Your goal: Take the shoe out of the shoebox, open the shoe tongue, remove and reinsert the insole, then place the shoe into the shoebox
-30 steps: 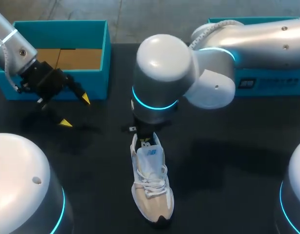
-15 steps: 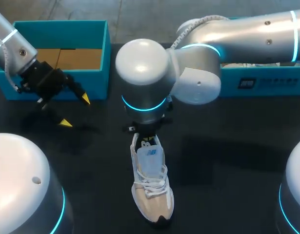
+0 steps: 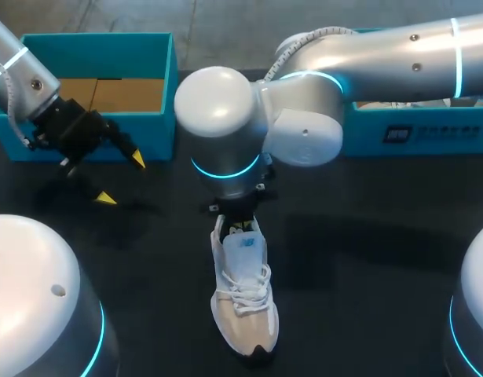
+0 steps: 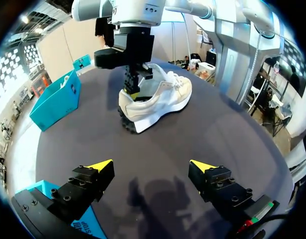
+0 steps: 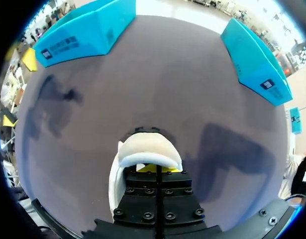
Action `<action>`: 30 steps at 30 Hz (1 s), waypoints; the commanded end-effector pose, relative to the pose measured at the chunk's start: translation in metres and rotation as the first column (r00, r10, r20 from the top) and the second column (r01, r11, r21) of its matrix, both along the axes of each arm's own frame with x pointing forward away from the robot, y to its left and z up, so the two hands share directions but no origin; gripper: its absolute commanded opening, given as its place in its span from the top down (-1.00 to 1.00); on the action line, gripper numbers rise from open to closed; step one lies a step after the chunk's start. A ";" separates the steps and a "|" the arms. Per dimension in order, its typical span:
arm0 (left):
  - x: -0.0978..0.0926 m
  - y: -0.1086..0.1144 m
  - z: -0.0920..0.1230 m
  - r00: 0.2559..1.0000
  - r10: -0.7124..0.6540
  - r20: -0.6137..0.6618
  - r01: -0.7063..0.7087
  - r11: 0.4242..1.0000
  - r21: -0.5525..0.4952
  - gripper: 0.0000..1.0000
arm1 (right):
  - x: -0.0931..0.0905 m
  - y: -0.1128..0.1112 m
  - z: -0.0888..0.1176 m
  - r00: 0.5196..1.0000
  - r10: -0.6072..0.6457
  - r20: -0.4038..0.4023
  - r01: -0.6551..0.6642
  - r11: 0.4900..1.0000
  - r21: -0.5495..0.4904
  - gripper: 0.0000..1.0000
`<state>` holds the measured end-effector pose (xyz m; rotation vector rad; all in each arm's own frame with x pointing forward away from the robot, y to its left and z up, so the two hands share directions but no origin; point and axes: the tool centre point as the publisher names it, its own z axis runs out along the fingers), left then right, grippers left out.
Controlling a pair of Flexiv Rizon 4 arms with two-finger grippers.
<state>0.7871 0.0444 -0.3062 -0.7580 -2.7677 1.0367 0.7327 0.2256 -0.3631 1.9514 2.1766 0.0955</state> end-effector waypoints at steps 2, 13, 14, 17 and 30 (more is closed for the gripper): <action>0.000 0.000 0.000 1.000 -0.001 0.000 0.001 1.000 0.003 -1.00 | 0.004 0.004 -0.006 1.000 0.003 -0.004 -0.003 1.000 -0.008 1.00; 0.000 0.000 0.000 1.000 -0.001 0.000 0.001 1.000 0.003 -1.00 | -0.004 0.011 -0.004 1.000 0.018 -0.002 -0.018 1.000 -0.002 1.00; 0.000 0.000 0.000 1.000 -0.001 0.000 0.001 1.000 0.003 -1.00 | -0.006 0.011 -0.002 1.000 0.019 -0.001 -0.019 1.000 -0.003 1.00; 0.000 0.000 0.000 1.000 -0.001 0.000 0.001 1.000 0.003 -1.00 | -0.012 0.014 0.002 1.000 0.019 0.003 -0.019 1.000 -0.015 1.00; 0.000 0.000 0.000 1.000 -0.001 0.000 0.001 1.000 0.003 -1.00 | -0.007 0.014 -0.022 1.000 0.012 -0.027 -0.013 1.000 -0.024 1.00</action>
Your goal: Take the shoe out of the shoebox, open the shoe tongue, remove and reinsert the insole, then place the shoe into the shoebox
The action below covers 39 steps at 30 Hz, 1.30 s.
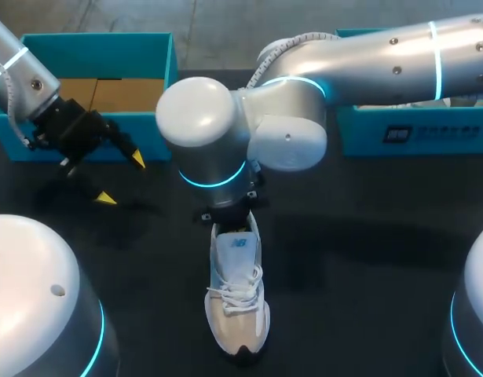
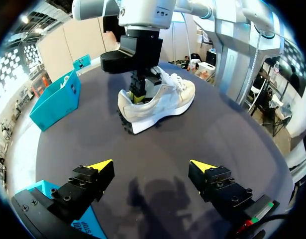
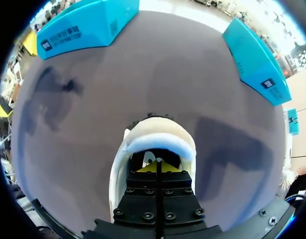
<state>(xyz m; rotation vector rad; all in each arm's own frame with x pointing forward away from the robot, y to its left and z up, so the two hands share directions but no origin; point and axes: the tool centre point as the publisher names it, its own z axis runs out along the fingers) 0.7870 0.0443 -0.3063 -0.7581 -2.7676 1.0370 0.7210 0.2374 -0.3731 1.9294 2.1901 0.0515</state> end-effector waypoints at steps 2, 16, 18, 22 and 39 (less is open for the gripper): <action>0.000 0.000 0.001 1.000 -0.001 0.000 0.001 1.000 0.004 -1.00 | 0.006 0.003 -0.016 1.000 -0.004 -0.016 0.004 1.000 0.005 1.00; 0.000 0.000 0.001 1.000 -0.001 0.000 0.001 1.000 0.004 -1.00 | 0.004 0.006 -0.036 0.999 -0.003 -0.053 0.005 0.999 0.041 1.00; 0.000 0.000 0.001 1.000 -0.001 0.000 0.001 1.000 0.004 -1.00 | 0.001 0.007 -0.027 0.999 -0.002 -0.033 0.003 0.999 0.033 1.00; 0.000 0.000 0.001 1.000 -0.001 0.000 0.001 1.000 0.004 -1.00 | -0.004 0.009 -0.006 1.000 0.016 0.021 -0.016 1.000 0.009 1.00; 0.000 0.000 0.001 1.000 -0.001 0.000 0.001 1.000 0.004 -1.00 | 0.006 0.007 0.006 0.996 0.074 0.040 -0.065 0.979 -0.192 1.00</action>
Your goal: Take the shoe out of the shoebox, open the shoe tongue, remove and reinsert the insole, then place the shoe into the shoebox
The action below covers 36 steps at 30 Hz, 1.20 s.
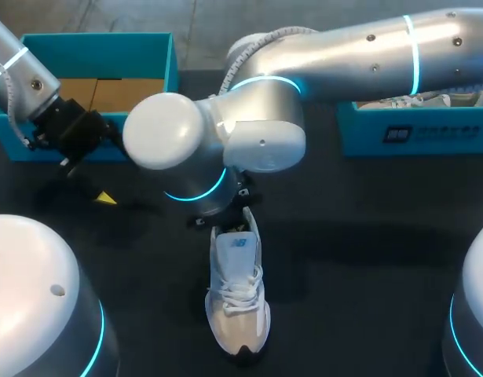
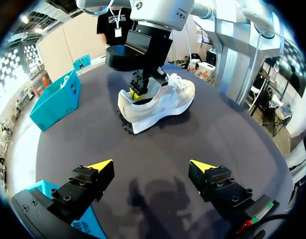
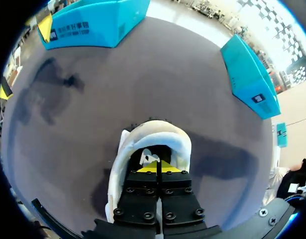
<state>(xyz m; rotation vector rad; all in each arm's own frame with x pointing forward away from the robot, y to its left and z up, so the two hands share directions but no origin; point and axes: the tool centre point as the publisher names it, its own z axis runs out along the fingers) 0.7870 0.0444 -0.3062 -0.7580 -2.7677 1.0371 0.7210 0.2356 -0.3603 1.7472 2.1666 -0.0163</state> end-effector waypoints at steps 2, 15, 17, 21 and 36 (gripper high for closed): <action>0.000 0.000 0.001 1.000 -0.001 0.000 0.001 1.000 0.004 -1.00 | 0.007 0.008 -0.011 1.000 -0.008 -0.025 0.006 0.997 -0.072 1.00; 0.000 0.000 0.001 1.000 -0.001 0.000 0.001 1.000 0.004 -1.00 | 0.003 0.005 -0.043 0.996 -0.019 -0.090 0.015 0.999 -0.041 1.00; 0.000 0.000 0.001 1.000 -0.001 0.000 0.001 1.000 0.004 -1.00 | 0.002 0.004 -0.048 0.994 -0.023 -0.105 0.021 0.999 -0.027 1.00; 0.000 0.000 0.001 1.000 -0.001 0.000 0.001 1.000 0.004 -1.00 | 0.002 0.002 -0.053 0.992 -0.030 -0.125 0.033 0.999 0.018 1.00; 0.000 0.000 0.001 1.000 -0.001 0.000 0.001 1.000 0.004 -1.00 | -0.002 0.002 -0.030 0.994 -0.030 -0.101 0.041 0.994 0.100 1.00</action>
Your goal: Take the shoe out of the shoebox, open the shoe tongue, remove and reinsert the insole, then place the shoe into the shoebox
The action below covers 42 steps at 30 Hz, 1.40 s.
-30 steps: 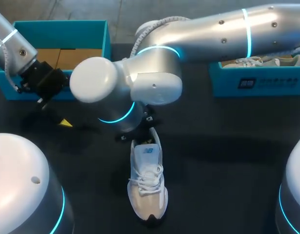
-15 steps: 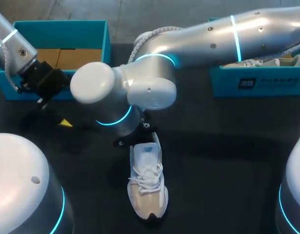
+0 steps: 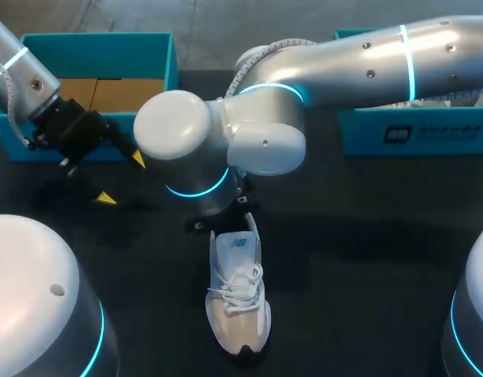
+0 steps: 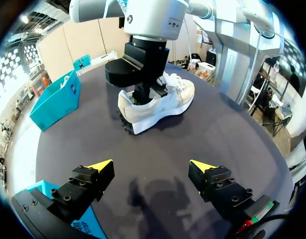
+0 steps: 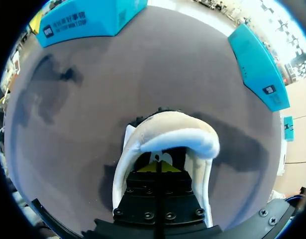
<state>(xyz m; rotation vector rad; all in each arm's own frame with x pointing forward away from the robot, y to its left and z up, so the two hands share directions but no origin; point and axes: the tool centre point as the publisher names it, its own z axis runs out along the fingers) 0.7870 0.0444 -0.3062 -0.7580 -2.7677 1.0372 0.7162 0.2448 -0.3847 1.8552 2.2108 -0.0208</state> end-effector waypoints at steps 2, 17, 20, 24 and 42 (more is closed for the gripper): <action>0.000 0.000 0.001 1.000 -0.001 0.000 0.001 1.000 0.004 -1.00 | 0.004 -0.006 -0.012 0.999 0.002 -0.040 0.000 0.999 0.045 1.00; 0.000 0.000 0.001 1.000 -0.001 0.000 0.001 1.000 0.004 -1.00 | 0.001 -0.005 -0.019 0.996 0.000 -0.089 0.012 0.992 0.125 1.00; 0.000 0.000 0.001 1.000 -0.001 0.000 0.001 1.000 0.004 -1.00 | -0.003 0.000 -0.003 0.997 0.002 -0.075 0.007 0.993 0.116 1.00; 0.000 0.000 0.001 1.000 -0.001 0.000 0.001 1.000 0.004 -1.00 | -0.007 0.006 0.012 0.998 0.006 -0.064 0.001 0.994 0.109 1.00; 0.000 0.000 0.001 1.000 -0.001 0.000 0.001 1.000 0.004 -1.00 | -0.012 -0.003 0.023 0.997 -0.005 -0.083 0.016 0.991 0.135 1.00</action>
